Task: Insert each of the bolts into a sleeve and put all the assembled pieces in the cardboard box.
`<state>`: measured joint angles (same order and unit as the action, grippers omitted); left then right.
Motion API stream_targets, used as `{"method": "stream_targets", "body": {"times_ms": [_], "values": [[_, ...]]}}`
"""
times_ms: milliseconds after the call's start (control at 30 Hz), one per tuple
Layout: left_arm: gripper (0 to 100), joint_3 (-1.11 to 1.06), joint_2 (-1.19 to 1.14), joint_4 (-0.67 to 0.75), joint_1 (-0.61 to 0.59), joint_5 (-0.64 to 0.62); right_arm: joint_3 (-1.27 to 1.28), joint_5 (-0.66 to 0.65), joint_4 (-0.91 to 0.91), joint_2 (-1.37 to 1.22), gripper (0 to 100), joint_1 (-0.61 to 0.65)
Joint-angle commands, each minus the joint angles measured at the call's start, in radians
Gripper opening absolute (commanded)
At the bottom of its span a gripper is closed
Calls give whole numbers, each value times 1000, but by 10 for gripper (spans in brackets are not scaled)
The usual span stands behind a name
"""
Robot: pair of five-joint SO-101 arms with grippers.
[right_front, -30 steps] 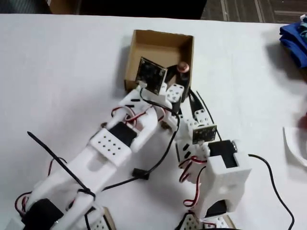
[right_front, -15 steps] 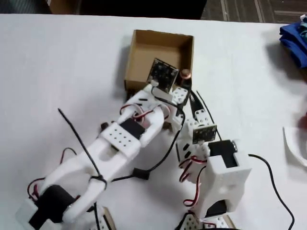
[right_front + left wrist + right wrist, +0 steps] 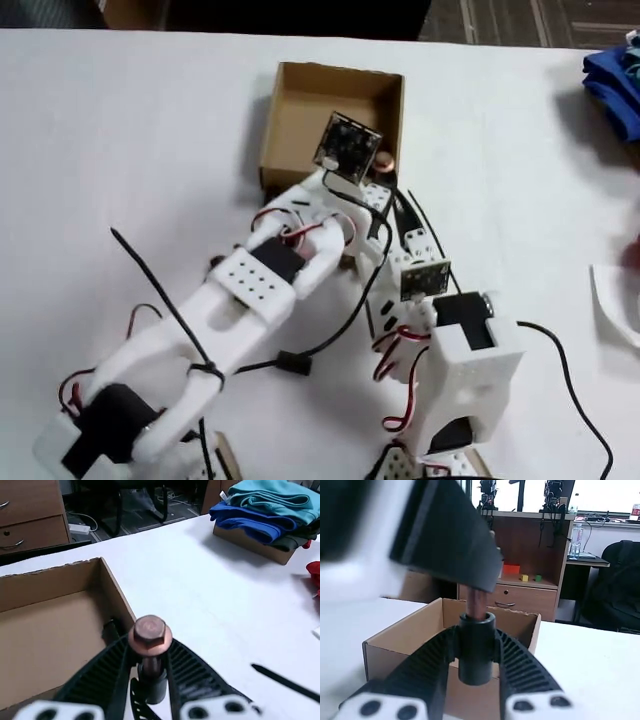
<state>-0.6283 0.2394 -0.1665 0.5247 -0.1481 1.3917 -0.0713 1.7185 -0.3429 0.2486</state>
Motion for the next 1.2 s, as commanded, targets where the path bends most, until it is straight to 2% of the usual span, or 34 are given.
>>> {"method": "stream_targets", "body": {"times_ms": [0, 167, 233, 567, 833, 1033, 1167], "values": [[48, 61, 6, -3, 2, 2, -20, 5, 10, 5, 21, 5], [252, 61, 8, -8, 2, -5, -20, 3, 10, 4, 21, 4], [298, 61, 8, -8, 2, -5, -20, 3, 10, 2, 21, 7], [301, 61, 8, -6, -5, 2, -20, 3, 10, -2, 21, 8], [302, 120, 8, -8, -109, 46, -20, 3, 10, -2, 21, 8], [302, 131, 8, -9, -103, 57, -20, 3, 10, -2, 21, 8], [302, 159, 8, -20, -141, 57, -20, 3, 10, -2, 21, 7]]}}
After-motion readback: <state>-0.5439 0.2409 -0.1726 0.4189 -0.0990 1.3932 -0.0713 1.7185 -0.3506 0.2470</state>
